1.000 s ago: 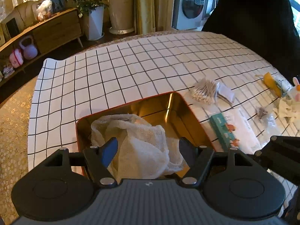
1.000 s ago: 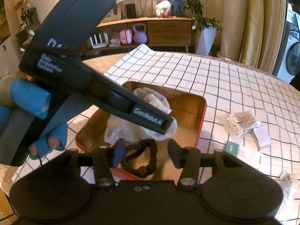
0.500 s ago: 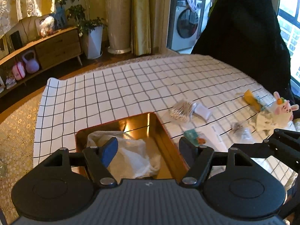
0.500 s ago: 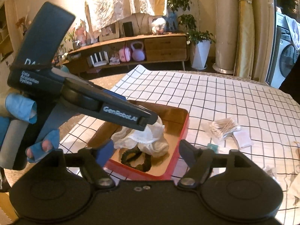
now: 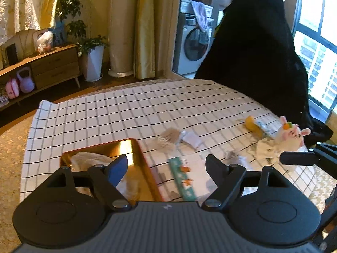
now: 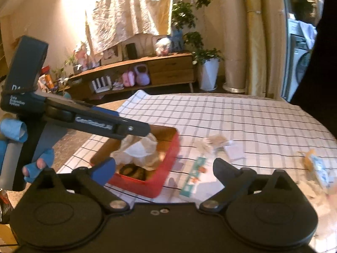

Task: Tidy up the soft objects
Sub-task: 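Move the left gripper to the bag of cotton swabs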

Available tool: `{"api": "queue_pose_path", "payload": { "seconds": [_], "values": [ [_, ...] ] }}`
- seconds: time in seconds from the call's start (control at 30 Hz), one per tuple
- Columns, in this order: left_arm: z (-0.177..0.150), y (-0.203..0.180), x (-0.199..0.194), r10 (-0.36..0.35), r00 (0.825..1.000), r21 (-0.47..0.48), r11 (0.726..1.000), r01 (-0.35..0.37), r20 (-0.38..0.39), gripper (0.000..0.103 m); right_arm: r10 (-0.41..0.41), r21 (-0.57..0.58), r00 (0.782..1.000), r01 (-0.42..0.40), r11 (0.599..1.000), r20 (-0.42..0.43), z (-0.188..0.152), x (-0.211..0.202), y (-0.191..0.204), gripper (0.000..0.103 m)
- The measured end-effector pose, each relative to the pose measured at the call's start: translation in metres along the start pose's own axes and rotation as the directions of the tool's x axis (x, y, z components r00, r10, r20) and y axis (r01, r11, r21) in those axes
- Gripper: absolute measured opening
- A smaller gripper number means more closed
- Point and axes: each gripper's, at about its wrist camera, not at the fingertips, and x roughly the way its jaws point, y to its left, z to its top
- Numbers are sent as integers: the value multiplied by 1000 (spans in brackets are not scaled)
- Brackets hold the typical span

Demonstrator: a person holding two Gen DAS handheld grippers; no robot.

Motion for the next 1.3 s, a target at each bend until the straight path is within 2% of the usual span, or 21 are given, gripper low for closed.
{"api": "queue_pose_path", "payload": {
  "seconds": [0.23,0.37,0.43,0.6,0.77,0.87,0.97,1.13,1.27,1.3],
  "values": [
    [-1,-28,13,-59,998,8,998,59,-8,86,-76,7,997,76,997,-1,-23,-23,-35,100],
    [1,-39,29,-73,997,14,997,73,-31,96,-104,9,994,104,995,-16,-39,-31,-52,100],
    [2,-44,39,-106,993,24,994,107,-49,103,-115,6,993,115,993,-27,-46,-31,-61,100],
    [10,-48,69,-144,983,38,988,149,-114,103,-123,5,991,123,992,-57,-59,-24,-76,100],
    [28,-36,105,-175,963,-28,985,173,-204,103,-123,-20,989,121,992,-81,-69,-13,-83,100],
    [36,-30,121,-185,963,-36,983,182,-198,103,-121,-21,988,119,993,-99,-72,-2,-87,100],
    [43,-28,140,-157,965,-14,987,158,-212,103,-113,-7,986,113,994,-122,-75,10,-93,100],
    [54,-25,175,-67,965,48,995,82,-254,103,-117,8,982,120,993,-151,-78,30,-106,100],
    [61,-26,207,38,956,140,990,3,-290,103,-106,32,980,113,993,-166,-78,43,-114,100],
    [63,-25,213,44,954,147,989,0,-297,103,-102,32,980,109,993,-169,-78,46,-116,100]
  ]
}}
